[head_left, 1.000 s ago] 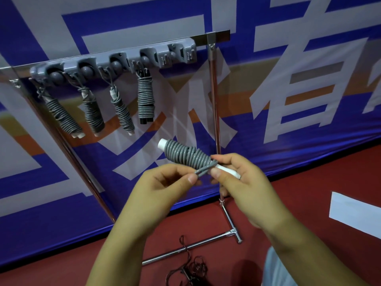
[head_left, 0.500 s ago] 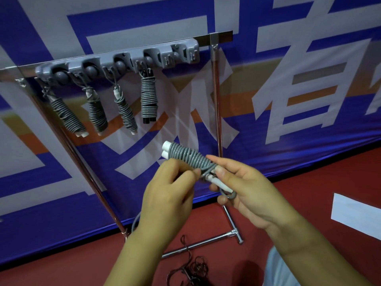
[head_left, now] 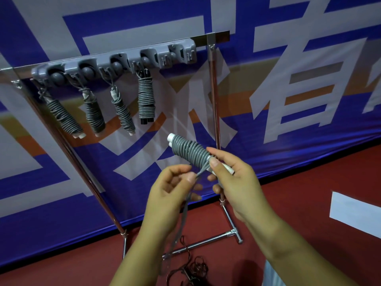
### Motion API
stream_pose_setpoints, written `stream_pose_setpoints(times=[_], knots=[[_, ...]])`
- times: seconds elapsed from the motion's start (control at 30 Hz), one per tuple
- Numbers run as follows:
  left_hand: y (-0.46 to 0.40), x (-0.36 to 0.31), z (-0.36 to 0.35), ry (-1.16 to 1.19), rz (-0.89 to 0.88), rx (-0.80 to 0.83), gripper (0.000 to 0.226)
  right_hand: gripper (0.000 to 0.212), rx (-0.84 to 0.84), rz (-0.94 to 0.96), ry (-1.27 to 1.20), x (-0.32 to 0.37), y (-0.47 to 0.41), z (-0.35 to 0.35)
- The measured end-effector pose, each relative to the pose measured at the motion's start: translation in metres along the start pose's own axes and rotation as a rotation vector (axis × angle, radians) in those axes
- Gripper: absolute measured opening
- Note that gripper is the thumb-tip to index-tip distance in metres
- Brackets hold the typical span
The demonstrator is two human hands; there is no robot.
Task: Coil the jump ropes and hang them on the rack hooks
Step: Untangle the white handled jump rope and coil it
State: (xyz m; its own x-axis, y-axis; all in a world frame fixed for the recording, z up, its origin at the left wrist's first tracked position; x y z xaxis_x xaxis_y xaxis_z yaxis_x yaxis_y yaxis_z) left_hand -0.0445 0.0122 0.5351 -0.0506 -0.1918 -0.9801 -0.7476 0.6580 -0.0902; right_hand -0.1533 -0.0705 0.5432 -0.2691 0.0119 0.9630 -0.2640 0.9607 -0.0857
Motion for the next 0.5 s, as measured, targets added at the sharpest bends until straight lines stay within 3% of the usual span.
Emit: stream_pose_setpoints(times=[0.1, 0.17, 0.27, 0.33, 0.5], knots=[[-0.0039, 0.0011, -0.0013, 0.212, 0.465, 0.142, 0.03, 0.03, 0.031, 0.07, 0.055, -0.0005, 0.0009, 0.002], [-0.0058, 0.0008, -0.0023, 0.234, 0.612, 0.28, 0.035, 0.031, 0.068, 0.096, 0.091, -0.0027, 0.0028, 0.0016], [-0.0072, 0.003, -0.0066, 0.213, 0.608, 0.481, 0.046, 0.038, 0.118, 0.128, 0.107, -0.0039, 0.005, 0.002], [-0.0078, 0.005, -0.0082, 0.19, 0.563, 0.527, 0.044, 0.042, 0.139, 0.13, 0.093, -0.0029, 0.0055, 0.0036], [-0.0087, 0.0025, -0.0081, 0.039, 0.277, 0.377, 0.016, 0.035, 0.099, 0.077, 0.014, -0.0014, 0.0089, 0.0066]])
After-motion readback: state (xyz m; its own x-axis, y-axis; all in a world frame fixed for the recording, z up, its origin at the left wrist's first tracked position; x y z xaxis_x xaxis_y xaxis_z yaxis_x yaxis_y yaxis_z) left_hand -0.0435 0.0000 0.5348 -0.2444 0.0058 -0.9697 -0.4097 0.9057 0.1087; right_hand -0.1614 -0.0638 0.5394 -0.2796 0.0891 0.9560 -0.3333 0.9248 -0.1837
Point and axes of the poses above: each hand's wrist, its own y-axis away from the middle knuckle, its own z-axis out of the back of the hand, x = y × z, the point moved 3 cm from there along -y, towards the middle knuckle, and after that the axes turned 15 degrees about -x, right-handed, at the moved point
